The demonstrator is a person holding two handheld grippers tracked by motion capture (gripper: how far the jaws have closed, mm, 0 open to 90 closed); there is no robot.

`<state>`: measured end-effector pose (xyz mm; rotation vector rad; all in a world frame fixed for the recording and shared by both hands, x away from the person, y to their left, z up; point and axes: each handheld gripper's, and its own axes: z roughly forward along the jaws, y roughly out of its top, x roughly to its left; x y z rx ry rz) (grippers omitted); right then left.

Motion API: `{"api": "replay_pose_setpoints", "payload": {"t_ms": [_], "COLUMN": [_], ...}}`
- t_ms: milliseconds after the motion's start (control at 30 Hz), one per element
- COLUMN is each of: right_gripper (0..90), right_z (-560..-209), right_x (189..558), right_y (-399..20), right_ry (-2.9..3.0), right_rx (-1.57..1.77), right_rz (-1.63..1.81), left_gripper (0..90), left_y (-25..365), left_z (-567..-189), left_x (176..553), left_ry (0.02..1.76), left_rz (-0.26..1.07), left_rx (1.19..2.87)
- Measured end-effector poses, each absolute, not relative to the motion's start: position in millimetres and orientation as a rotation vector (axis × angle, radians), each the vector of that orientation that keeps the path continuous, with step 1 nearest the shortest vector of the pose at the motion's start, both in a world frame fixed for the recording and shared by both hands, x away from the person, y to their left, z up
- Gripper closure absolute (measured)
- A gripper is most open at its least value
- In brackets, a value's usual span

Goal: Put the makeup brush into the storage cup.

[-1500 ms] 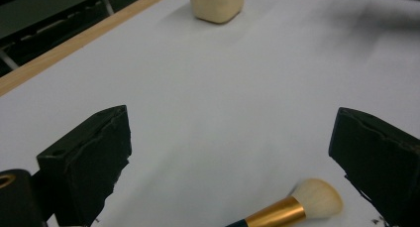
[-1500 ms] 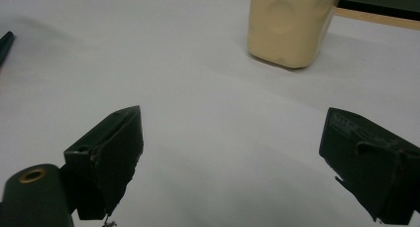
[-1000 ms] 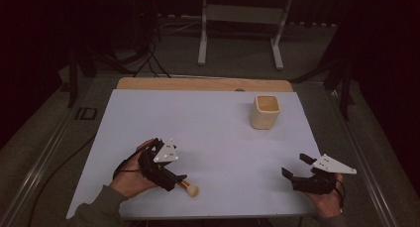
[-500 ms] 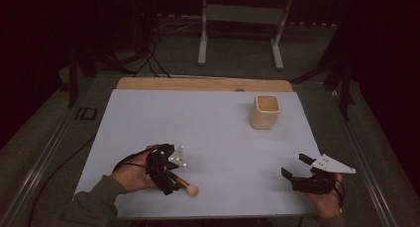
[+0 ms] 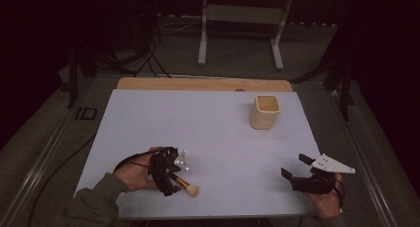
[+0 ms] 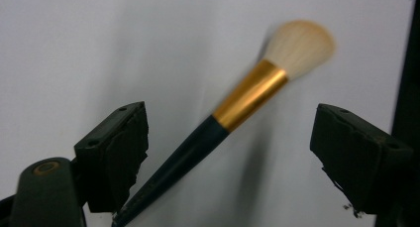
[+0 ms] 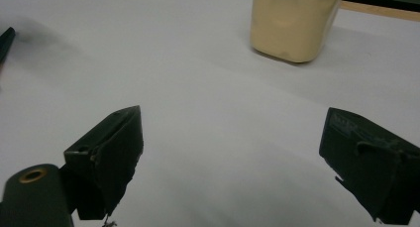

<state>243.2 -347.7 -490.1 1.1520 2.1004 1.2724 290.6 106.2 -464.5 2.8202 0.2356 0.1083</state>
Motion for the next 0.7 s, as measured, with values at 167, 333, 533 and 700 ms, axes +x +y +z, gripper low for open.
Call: {"api": "replay_pose_setpoints", "payload": {"t_ms": [167, 333, 533, 700], "right_gripper": [9.8, 9.8, 9.8, 9.8], "right_z": [-490.3, -490.2, -490.5, -490.4], "right_x": [243.4, 243.3, 243.5, 243.4], "right_y": [-347.6, -347.3, -347.4, -347.3], "right_ry": [2.103, 2.108, 2.110, 2.110], "right_rx": [1.153, 1.148, 1.150, 1.150], "right_rz": [1.274, 1.275, 1.277, 1.276], "left_gripper": [29.2, 34.7, 48.7, 61.8], "left_y": [105.9, 103.1, 102.9, 102.5], "left_z": [-467.4, -472.8, -478.3, -478.5], "left_x": [293.9, 295.2, 297.9, 298.7], "left_ry": [0.219, 0.189, 0.148, 0.103], "left_rz": [0.089, 0.070, 0.096, 0.082], "left_rx": [2.834, 2.866, 2.892, 2.884]}}
